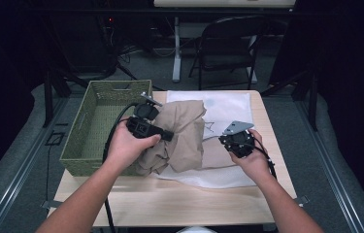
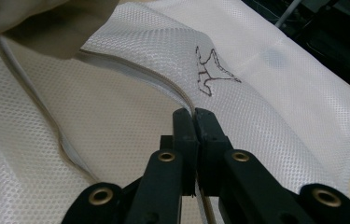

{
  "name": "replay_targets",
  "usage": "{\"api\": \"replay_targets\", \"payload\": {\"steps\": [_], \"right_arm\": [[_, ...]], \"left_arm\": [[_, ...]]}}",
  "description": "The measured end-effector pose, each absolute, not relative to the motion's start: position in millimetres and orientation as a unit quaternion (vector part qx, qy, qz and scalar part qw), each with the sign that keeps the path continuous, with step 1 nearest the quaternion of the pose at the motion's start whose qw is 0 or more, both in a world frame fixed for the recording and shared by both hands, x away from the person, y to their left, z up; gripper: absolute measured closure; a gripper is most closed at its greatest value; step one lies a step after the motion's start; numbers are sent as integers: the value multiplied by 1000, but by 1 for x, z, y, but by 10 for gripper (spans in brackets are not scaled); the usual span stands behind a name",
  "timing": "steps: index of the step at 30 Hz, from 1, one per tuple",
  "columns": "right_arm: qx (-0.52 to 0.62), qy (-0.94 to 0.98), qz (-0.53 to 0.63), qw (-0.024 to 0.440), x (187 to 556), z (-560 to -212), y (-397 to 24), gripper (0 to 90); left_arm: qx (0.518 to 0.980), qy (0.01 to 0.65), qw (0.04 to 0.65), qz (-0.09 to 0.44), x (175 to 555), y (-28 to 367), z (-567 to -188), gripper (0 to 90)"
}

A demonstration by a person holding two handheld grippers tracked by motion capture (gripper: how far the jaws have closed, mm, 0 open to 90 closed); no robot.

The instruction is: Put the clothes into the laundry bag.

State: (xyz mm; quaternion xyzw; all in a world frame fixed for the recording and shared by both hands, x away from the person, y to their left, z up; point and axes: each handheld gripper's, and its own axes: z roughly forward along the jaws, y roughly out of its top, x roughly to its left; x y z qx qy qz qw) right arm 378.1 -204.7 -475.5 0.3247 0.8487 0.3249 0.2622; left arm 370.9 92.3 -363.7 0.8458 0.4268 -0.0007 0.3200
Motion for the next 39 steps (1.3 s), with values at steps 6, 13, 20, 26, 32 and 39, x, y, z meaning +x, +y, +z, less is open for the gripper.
{"api": "replay_targets", "payload": {"steps": [6, 13, 20, 26, 32, 39], "right_arm": [[320, 842, 322, 290, 377, -471, -203, 883], [314, 839, 320, 307, 375, -465, -200, 883], [315, 837, 325, 308, 377, -462, -200, 883], [314, 836, 328, 308, 378, -460, -199, 883], [314, 835, 331, 306, 378, -459, -198, 883], [315, 835, 334, 304, 378, -460, -197, 883]], "left_arm": [[847, 418, 327, -7, 362, 91, -368, 691], [854, 408, 322, -14, 351, 89, -376, 691], [860, 397, 321, -15, 342, 86, -382, 692], [861, 393, 322, -25, 337, 84, -394, 692], [857, 399, 324, -36, 335, 84, -409, 692], [859, 399, 319, -40, 332, 82, -423, 692]]}}
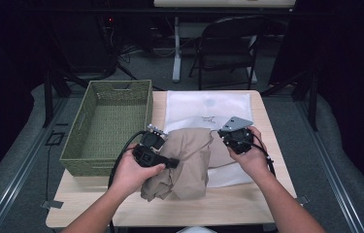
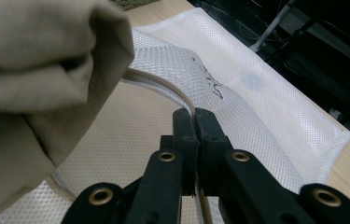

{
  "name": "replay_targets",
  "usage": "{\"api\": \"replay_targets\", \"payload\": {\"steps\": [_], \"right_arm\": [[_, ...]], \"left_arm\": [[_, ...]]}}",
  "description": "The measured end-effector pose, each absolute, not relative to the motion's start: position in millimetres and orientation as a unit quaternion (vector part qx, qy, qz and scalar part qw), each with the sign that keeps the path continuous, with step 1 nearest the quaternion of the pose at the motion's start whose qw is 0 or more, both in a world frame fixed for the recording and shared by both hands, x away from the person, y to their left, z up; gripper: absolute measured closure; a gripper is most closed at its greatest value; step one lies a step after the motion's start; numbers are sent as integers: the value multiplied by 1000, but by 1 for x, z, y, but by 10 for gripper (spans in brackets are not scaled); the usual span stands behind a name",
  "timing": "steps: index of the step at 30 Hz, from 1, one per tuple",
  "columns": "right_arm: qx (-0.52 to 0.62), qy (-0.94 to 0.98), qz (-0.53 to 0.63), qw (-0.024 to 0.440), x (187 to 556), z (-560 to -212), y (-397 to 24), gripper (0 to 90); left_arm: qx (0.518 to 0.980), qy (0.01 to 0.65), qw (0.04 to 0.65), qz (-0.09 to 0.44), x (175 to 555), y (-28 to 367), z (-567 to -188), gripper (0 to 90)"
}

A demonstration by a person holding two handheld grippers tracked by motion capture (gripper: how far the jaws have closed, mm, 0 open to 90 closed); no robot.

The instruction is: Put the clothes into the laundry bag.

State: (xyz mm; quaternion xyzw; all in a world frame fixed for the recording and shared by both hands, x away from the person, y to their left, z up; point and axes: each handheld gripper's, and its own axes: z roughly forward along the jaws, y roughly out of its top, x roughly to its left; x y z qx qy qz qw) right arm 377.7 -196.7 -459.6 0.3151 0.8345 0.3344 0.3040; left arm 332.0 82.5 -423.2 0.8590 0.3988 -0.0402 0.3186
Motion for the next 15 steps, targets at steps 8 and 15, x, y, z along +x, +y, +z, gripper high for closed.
{"api": "replay_targets", "payload": {"steps": [8, 15], "right_arm": [[314, 834, 335, 307, 377, -459, -195, 883], [311, 834, 336, 307, 376, -459, -194, 883]], "left_arm": [[864, 392, 313, -50, 329, 73, -439, 692], [870, 383, 306, -57, 331, 61, -450, 692]]}}
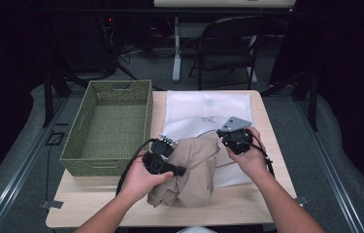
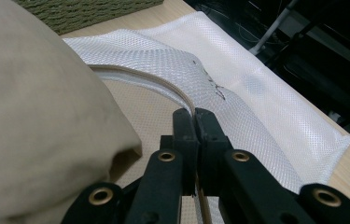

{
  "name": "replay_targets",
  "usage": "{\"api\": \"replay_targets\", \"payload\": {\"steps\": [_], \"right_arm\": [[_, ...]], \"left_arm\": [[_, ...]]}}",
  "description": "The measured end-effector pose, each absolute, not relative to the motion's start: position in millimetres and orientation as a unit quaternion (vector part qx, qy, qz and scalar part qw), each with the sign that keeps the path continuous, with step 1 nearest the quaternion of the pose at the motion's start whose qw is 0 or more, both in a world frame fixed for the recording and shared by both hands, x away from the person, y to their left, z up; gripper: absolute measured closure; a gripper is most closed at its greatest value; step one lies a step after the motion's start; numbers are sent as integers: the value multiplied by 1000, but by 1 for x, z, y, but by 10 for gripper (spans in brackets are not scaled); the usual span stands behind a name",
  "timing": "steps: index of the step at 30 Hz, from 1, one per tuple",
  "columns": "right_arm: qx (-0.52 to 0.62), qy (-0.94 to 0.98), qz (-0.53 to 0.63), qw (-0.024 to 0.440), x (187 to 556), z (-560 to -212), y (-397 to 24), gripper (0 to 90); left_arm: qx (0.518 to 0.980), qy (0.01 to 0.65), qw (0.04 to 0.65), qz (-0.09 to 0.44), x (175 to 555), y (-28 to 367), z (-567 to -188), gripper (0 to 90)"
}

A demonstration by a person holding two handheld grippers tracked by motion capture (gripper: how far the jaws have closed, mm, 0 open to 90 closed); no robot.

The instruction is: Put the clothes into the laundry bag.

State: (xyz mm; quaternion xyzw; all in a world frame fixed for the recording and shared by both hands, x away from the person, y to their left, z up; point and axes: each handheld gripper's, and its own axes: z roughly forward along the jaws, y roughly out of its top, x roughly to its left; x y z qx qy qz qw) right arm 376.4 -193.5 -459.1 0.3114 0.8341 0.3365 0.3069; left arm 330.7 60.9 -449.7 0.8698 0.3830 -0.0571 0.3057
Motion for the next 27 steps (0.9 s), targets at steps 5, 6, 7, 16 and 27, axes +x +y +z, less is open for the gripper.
{"api": "replay_targets", "payload": {"steps": [5, 6, 7, 16, 27], "right_arm": [[311, 834, 339, 306, 376, -459, -193, 883], [311, 833, 340, 306, 376, -459, -193, 882], [311, 834, 338, 306, 376, -459, -193, 883], [309, 833, 341, 307, 376, -459, -191, 882], [308, 833, 344, 305, 375, -457, -190, 882]], "left_arm": [[875, 377, 298, -58, 331, 54, -458, 693], [875, 377, 297, -59, 331, 53, -459, 693], [876, 376, 297, -60, 331, 52, -460, 693], [879, 370, 293, -65, 335, 38, -469, 693], [881, 375, 282, -68, 344, 21, -485, 693]]}}
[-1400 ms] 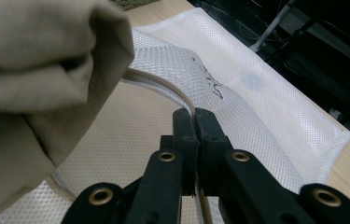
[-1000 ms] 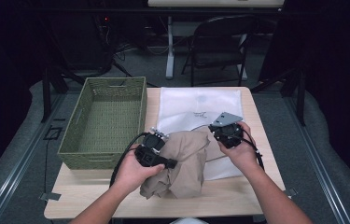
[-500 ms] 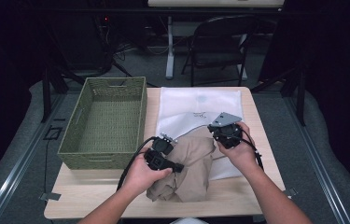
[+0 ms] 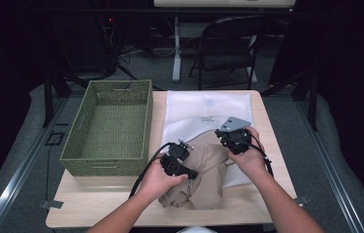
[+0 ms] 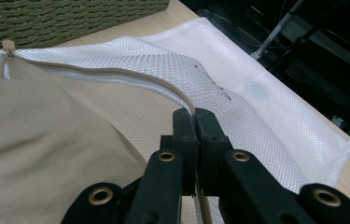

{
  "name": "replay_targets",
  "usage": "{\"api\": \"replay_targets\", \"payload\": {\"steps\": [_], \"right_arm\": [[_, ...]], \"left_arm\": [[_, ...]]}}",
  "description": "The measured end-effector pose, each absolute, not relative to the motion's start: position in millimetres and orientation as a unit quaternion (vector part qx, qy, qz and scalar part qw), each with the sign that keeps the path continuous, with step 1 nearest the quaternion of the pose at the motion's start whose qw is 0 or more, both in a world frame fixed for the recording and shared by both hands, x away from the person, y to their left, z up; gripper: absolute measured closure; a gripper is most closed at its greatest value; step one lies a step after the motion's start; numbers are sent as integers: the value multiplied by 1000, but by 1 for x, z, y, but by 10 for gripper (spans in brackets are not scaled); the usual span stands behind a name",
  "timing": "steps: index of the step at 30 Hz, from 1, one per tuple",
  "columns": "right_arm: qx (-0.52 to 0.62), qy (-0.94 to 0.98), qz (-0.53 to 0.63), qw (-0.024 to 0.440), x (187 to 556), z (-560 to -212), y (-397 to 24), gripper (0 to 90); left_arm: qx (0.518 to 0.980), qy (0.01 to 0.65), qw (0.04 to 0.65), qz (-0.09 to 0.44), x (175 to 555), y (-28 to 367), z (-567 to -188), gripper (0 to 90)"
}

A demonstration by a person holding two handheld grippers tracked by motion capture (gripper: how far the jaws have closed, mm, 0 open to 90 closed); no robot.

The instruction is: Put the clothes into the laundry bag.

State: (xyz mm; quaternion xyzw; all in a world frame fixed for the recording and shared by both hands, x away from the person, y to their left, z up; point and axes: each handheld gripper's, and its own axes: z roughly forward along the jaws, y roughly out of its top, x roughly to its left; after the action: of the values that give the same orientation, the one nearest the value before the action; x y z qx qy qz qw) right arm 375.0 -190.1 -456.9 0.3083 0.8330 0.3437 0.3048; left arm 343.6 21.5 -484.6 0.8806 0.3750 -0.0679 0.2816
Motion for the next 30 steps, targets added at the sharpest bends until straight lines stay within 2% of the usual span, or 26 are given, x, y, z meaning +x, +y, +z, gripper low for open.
{"api": "replay_targets", "payload": {"steps": [30], "right_arm": [[304, 824, 363, 312, 375, -434, -188, 882]], "left_arm": [[878, 393, 267, -64, 353, 25, -505, 693]]}}
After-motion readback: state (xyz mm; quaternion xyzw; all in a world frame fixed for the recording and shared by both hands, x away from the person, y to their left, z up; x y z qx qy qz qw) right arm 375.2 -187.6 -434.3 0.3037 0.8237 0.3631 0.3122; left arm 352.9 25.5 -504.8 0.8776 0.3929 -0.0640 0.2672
